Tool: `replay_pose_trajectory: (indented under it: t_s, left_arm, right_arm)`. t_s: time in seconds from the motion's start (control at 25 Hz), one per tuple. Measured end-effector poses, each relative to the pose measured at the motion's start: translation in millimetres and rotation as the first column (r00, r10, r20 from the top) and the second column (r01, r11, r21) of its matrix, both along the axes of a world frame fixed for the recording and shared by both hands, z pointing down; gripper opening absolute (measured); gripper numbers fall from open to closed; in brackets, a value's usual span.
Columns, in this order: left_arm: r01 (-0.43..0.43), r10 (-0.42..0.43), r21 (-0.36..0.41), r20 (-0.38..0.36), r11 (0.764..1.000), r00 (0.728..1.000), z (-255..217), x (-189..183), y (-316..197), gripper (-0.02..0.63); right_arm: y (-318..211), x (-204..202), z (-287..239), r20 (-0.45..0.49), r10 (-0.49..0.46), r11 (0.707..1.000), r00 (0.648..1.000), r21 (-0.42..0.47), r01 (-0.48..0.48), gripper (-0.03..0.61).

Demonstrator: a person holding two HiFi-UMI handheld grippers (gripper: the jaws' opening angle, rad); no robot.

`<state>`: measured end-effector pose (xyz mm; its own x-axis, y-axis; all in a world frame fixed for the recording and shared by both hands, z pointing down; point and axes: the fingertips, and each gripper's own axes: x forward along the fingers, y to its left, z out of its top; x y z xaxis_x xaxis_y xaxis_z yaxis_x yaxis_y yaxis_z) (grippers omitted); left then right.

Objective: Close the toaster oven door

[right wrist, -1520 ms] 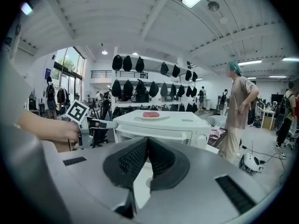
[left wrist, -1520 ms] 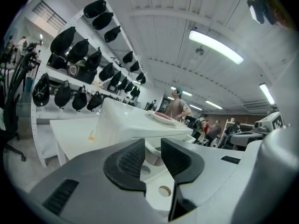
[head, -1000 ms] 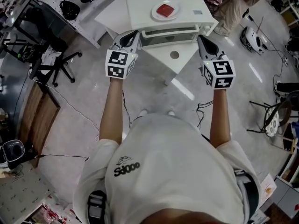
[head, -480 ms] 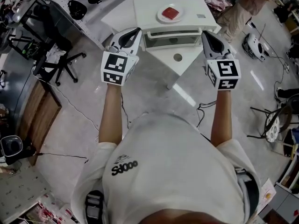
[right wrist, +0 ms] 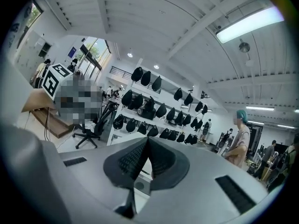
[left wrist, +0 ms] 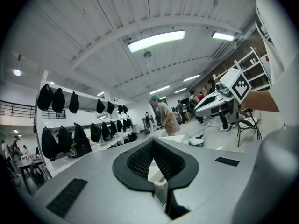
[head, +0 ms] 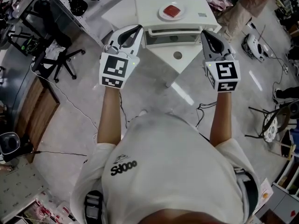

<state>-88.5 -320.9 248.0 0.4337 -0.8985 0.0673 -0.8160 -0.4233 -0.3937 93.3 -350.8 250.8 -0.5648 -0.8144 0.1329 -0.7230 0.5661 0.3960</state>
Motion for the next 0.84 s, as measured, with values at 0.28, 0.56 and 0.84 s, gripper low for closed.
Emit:
replay_pose_trajectory:
  t_s: [0.28,0.56,0.84]
  left_arm:
    - [0.007,-0.007,-0.006,-0.009,1.0,1.0,3,-4,6,0.018]
    - [0.009,-0.009,-0.013,-0.012,1.0,1.0,8,-6,7,0.018]
    - [-0.001,0.001,-0.017,-0.013,1.0,1.0,12,-6,10,0.018]
  right_arm:
    - [4,-1,0,0.026,-0.001,1.0,1.0,-0.01,0.001,0.008]
    - [3,-4,7,0.027,-0.009,1.0,1.0,-0.022,0.01,0.008]
    - [4,-7,11,0.026,-0.008,0.999,1.0,-0.031,0.009,0.008]
